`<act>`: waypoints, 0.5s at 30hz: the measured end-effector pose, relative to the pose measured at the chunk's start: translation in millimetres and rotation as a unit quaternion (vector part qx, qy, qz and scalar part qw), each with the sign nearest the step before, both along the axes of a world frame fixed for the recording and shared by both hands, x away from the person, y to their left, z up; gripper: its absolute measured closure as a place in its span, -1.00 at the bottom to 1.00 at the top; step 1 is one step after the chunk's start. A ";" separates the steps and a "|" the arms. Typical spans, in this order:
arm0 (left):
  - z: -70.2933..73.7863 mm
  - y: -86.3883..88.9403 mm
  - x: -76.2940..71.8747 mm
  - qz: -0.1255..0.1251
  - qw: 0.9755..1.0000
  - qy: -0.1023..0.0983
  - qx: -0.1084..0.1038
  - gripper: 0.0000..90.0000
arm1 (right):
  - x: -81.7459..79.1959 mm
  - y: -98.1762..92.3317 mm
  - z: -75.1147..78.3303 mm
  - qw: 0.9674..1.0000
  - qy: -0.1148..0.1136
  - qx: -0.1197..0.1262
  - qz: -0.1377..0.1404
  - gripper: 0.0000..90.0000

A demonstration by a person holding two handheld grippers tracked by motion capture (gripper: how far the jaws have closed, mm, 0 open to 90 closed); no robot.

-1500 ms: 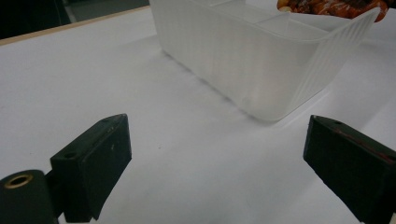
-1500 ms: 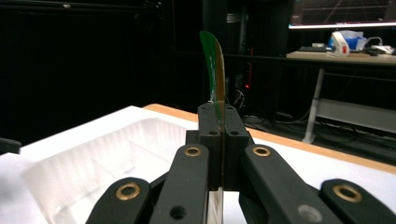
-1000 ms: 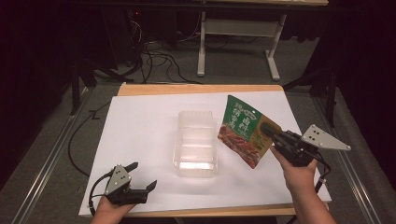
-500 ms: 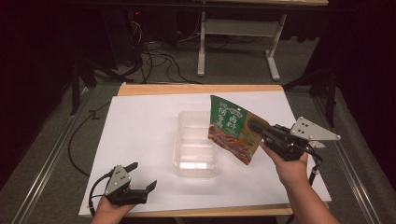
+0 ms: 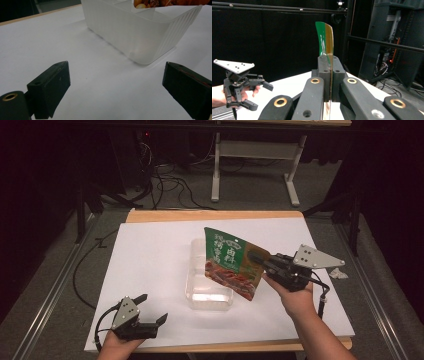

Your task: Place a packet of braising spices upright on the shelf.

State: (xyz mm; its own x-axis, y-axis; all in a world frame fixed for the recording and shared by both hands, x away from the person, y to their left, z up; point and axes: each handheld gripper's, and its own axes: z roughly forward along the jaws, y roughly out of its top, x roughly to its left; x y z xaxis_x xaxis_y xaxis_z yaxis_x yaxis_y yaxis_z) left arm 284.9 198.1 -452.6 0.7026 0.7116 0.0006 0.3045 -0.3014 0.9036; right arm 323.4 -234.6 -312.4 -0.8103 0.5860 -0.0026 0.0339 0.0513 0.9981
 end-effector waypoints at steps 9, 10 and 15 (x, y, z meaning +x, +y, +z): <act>0.2 0.4 0.0 0.001 1.000 -0.003 -0.003 -0.82 | 6.2 18.9 -4.4 1.000 -0.001 0.006 0.020 1.00; 0.3 0.5 -0.1 0.001 1.000 -0.003 -0.004 -0.82 | 7.0 20.8 -4.6 1.000 0.000 0.007 0.021 1.00; 0.6 1.4 -0.3 0.002 1.000 -0.003 -0.004 -0.82 | 9.4 29.9 -4.5 1.000 -0.004 0.009 0.029 1.00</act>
